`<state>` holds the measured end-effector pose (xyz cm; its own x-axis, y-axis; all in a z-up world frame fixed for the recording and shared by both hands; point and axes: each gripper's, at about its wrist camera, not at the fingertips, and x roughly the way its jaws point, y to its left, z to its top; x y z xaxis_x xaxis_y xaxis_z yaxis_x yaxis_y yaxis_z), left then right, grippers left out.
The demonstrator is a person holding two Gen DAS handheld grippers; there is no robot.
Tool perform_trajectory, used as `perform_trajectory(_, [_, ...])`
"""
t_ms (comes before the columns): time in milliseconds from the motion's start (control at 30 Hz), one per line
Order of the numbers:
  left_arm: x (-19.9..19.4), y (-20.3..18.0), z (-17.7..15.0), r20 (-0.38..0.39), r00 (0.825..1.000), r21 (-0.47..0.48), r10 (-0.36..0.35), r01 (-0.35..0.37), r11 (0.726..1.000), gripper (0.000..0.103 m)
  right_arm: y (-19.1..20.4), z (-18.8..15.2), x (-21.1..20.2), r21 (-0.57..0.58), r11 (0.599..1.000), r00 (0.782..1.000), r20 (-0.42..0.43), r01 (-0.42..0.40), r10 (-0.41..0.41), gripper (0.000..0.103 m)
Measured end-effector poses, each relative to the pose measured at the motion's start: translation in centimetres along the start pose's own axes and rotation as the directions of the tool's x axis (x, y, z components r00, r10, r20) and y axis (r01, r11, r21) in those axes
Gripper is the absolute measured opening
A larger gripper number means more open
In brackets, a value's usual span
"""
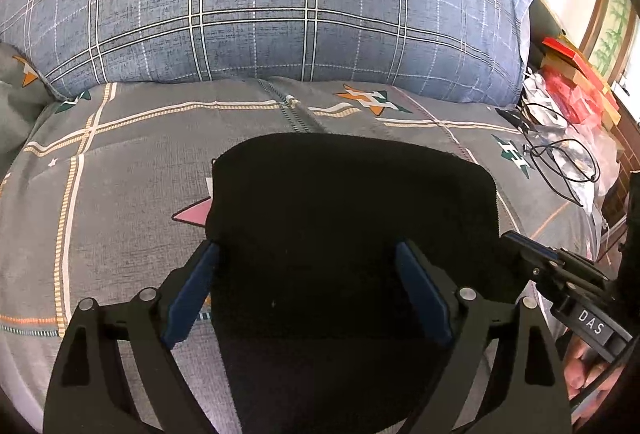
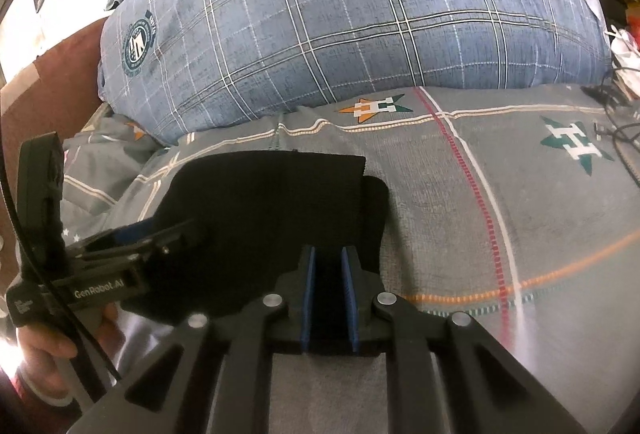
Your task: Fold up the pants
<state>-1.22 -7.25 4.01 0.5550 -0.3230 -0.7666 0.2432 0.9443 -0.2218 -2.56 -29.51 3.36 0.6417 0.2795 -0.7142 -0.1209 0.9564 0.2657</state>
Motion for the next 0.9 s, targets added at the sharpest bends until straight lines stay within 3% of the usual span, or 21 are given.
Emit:
perform_trajectory(500, [-0.2,0.8,0.3,-0.013,0.999,-0.028,-0.036,0.036,0.999,0.094,-0.9,-0.1,0.2,0.035,0.999,1.000,-0.006,-0.007,0.007,0.030])
perform_trajectory(733, [-1.1,3.8,0.7,-0.023,0.993,-0.130,-0.113,0.109,0.985,0.094,-2.5,0.6,0.1,0.081,0.995,0.998,-0.021,-0.050,0.052,0.037])
perform_trajectory(900, [-0.8,4.4,0.6,-0.042,0.991,-0.128,-0.128,0.122,0.984,0.095,-3.1,1.1,1.2,0.127,0.983,0.987,-0.070,-0.134,0.143,0.040])
